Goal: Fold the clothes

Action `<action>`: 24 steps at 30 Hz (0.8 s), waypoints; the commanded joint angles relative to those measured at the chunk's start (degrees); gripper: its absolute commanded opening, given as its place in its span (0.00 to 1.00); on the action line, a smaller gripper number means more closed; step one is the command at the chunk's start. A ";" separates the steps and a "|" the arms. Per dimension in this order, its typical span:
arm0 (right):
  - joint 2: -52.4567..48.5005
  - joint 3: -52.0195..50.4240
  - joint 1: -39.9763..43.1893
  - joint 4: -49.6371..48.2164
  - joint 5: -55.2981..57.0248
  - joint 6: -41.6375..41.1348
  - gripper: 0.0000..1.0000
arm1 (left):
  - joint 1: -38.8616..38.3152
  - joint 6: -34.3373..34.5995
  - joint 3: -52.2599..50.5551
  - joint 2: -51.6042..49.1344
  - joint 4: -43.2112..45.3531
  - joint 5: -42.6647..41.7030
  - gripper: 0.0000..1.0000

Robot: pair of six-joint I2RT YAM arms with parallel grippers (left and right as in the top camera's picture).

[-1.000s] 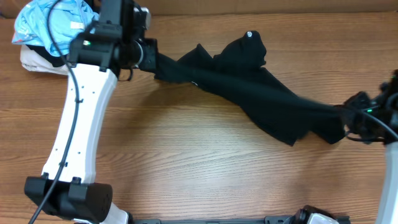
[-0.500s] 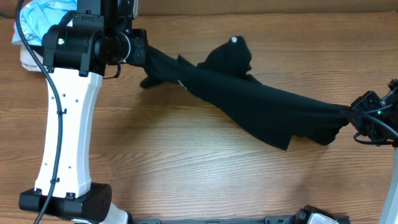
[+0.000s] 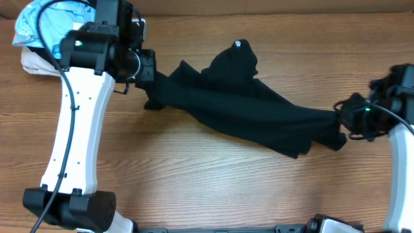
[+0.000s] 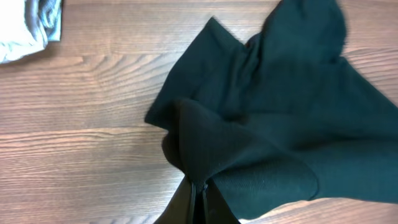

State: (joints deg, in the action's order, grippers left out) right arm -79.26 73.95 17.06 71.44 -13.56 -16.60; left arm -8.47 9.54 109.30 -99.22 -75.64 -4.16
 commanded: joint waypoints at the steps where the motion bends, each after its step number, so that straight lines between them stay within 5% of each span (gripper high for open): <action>1: -3.34 -3.56 -2.21 -4.94 -0.44 2.10 0.04 | 0.52 1.97 -6.38 -1.38 3.89 1.81 0.05; 7: -11.61 -7.10 -5.38 -19.45 -3.37 1.68 0.06 | 0.46 3.17 -14.67 -4.24 11.80 1.40 0.04; 9: -13.90 -7.10 -6.58 -22.40 -3.72 1.68 0.28 | 0.44 3.39 -15.43 -5.79 12.59 1.22 0.04; 11: -15.15 -7.08 -7.39 -23.58 -3.72 1.68 0.70 | 0.39 3.37 -15.45 -7.32 12.59 1.18 0.04; 12: -15.21 -7.08 -7.48 -23.47 -3.72 1.66 0.79 | 0.39 3.37 -15.45 -7.80 12.57 1.18 0.04; 24: -15.04 -12.09 -9.97 -18.25 -2.91 -0.26 0.80 | 0.17 3.37 -15.45 -8.70 13.66 1.18 0.04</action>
State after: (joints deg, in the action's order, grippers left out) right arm -94.89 64.82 8.71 54.02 -16.71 -15.18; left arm -8.47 12.08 93.97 -107.66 -62.24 -3.57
